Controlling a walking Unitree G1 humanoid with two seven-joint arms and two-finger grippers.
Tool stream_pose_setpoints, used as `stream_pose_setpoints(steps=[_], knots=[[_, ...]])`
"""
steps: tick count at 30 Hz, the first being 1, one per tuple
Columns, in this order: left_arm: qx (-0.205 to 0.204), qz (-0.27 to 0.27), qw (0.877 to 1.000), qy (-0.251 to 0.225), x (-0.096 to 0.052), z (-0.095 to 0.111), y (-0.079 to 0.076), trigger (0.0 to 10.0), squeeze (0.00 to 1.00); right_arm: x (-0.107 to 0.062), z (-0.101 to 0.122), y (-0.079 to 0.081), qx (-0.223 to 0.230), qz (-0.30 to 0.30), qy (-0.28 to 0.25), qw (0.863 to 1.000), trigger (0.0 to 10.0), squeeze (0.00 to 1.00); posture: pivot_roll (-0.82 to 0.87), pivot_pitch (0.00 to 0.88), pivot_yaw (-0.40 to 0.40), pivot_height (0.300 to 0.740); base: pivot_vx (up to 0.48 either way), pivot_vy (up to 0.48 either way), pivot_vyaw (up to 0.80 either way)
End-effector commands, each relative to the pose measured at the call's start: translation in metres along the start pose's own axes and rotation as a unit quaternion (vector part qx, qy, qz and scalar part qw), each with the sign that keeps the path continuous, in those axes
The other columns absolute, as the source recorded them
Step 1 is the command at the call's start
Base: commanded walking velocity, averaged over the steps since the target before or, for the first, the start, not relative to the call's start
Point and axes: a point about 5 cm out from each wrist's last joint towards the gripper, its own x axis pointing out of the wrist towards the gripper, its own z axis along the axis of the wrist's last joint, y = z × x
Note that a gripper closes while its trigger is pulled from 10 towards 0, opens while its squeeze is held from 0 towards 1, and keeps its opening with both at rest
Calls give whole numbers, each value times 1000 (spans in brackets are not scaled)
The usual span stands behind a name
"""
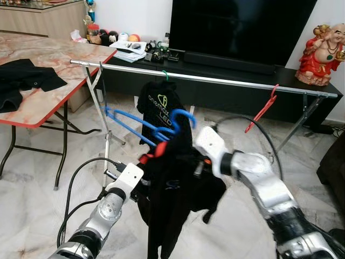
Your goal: Hang hanger
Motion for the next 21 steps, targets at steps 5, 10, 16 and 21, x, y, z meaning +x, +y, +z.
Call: stream_pose_setpoints(steps=[5,10,16,21], knots=[[-18,1,1000,24,-4,-10,2,0,0,-33,-26,-7,27,18,-49,998,0,0,72,6,-84,740,0,0,0],[-20,-1,999,25,-4,-11,2,0,0,-45,-41,0,50,64,-58,995,0,0,73,7,-79,740,0,0,0],[-21,-10,999,29,-5,-12,2,0,0,-59,-53,8,66,134,-55,987,0,0,79,8,-76,740,0,0,0],[-21,-10,999,32,-5,-14,3,0,0,-72,-73,6,7,156,38,987,0,0,81,10,-75,740,0,0,0]])
